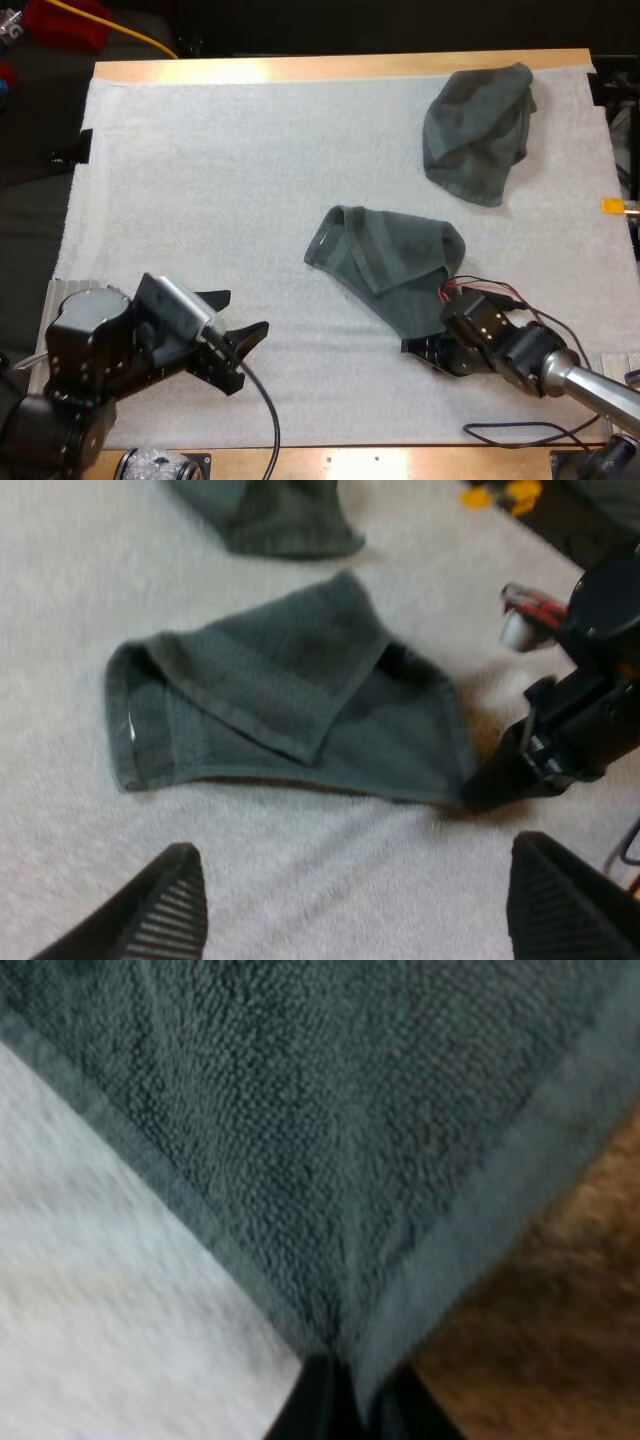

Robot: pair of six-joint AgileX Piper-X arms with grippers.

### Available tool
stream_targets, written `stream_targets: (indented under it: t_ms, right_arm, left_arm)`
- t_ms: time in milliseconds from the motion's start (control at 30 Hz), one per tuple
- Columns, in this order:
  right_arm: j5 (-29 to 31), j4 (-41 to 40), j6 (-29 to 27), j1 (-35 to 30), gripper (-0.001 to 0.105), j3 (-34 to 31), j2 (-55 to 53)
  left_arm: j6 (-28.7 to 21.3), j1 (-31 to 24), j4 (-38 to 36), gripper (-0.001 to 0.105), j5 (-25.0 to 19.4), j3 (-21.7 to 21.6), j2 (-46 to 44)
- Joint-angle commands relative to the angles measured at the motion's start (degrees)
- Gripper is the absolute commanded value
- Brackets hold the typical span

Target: Pick towel from pile, fold and stack

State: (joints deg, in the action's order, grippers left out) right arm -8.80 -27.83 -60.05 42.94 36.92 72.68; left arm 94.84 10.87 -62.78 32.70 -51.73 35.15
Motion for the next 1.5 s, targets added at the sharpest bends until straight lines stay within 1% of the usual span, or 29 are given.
stream_targets:
  t_ms: [0, 167, 300, 400, 467, 533, 700, 867, 967, 1133, 1267, 1367, 1400, 1467]
  right_arm:
    - [-1.2, -6.1, -3.6, 0.1, 0.003, 1.5, 0.5]
    - [-1.8, -18.7, -12.0, 0.1, 0.003, 5.3, 0.5]
    - [-1.8, -27.7, -17.9, 0.1, 0.003, 6.5, 0.4]
    - [-0.8, -32.2, -20.2, 0.1, 0.003, 6.5, 0.3]
    - [0.9, -33.4, -21.0, 0.1, 0.003, 6.5, 0.3]
    - [2.0, -33.9, -21.1, 0.1, 0.003, 6.5, 0.3]
    - [2.5, -33.4, -21.1, 0.1, 0.003, 6.5, 0.3]
    - [2.7, -32.3, -20.1, 0.1, 0.003, 6.5, 0.3]
    - [3.7, -31.2, -18.1, 0.1, 0.003, 6.5, 0.3]
    - [3.8, -29.2, -15.5, 0.1, 0.003, 6.5, 0.3]
    - [3.8, -29.1, -14.8, 0.1, 0.003, 6.5, 0.3]
    - [3.8, -29.1, -14.7, 0.1, 0.003, 6.5, 0.3]
    - [3.8, -29.1, -14.7, 0.1, 0.003, 6.5, 0.3]
    - [3.8, -29.1, -14.7, 0.1, 0.003, 6.5, 0.3]
  left_arm:
    - [0.4, 0.3, 0.5, 0.062, 0.5, 0.4, 1.0]
    - [0.4, 0.3, 2.2, 0.062, 0.5, 0.7, 6.4]
    - [0.4, 0.3, 4.0, 0.062, 0.5, 0.7, 11.5]
    - [0.4, 0.3, 4.5, 0.062, 0.5, 0.7, 15.1]
    - [0.4, 0.3, 4.7, 0.062, 0.6, 0.7, 17.7]
    - [0.4, 0.3, 5.1, 0.062, 1.0, 0.7, 19.9]
    - [0.4, 0.3, 6.5, 0.062, 6.8, 0.7, 27.1]
    - [-0.1, 0.3, 6.7, 0.062, 8.1, 0.7, 33.2]
    - [-0.1, 0.3, 8.4, 0.062, 8.3, 0.7, 36.8]
    - [0.0, 0.3, 11.0, 0.062, 8.3, 0.7, 42.6]
    - [0.2, 0.3, 12.5, 0.062, 8.4, 0.7, 46.1]
    - [1.0, 0.3, 14.3, 0.062, 9.9, 0.7, 49.1]
    - [1.8, 0.4, 15.0, 0.062, 11.0, 0.7, 50.4]
    - [2.6, 1.1, 15.7, 0.062, 11.4, 0.7, 52.2]
